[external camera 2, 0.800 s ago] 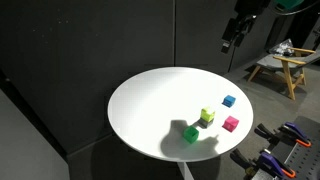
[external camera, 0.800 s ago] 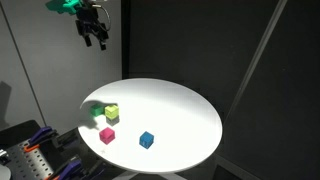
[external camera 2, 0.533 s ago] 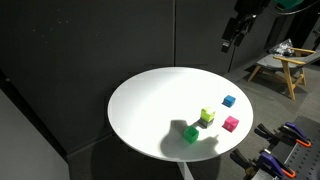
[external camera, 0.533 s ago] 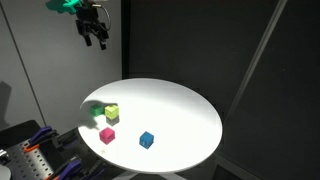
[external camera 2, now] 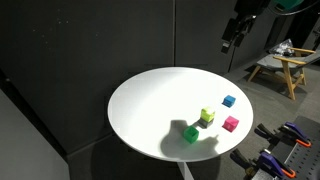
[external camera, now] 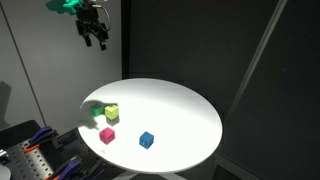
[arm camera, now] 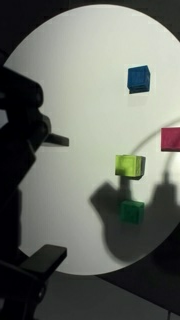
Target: Move the yellow cube from the right and back to the left
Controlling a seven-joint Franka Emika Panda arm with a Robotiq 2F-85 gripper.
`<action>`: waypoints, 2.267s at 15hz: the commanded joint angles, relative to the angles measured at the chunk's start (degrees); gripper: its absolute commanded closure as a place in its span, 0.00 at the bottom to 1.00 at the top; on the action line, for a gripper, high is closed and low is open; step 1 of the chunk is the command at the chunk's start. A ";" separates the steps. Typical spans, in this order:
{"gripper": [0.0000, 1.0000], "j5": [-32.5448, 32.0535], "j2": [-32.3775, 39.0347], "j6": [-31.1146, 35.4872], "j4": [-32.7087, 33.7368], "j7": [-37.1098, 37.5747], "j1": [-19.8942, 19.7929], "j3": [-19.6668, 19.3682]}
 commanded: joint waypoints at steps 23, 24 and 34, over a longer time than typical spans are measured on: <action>0.00 0.58 23.12 1.49 14.54 13.53 -0.49 -0.57; 0.00 0.49 23.98 1.85 14.72 13.89 -0.42 -0.64; 0.00 -0.14 29.10 3.77 13.52 9.06 -0.20 -1.55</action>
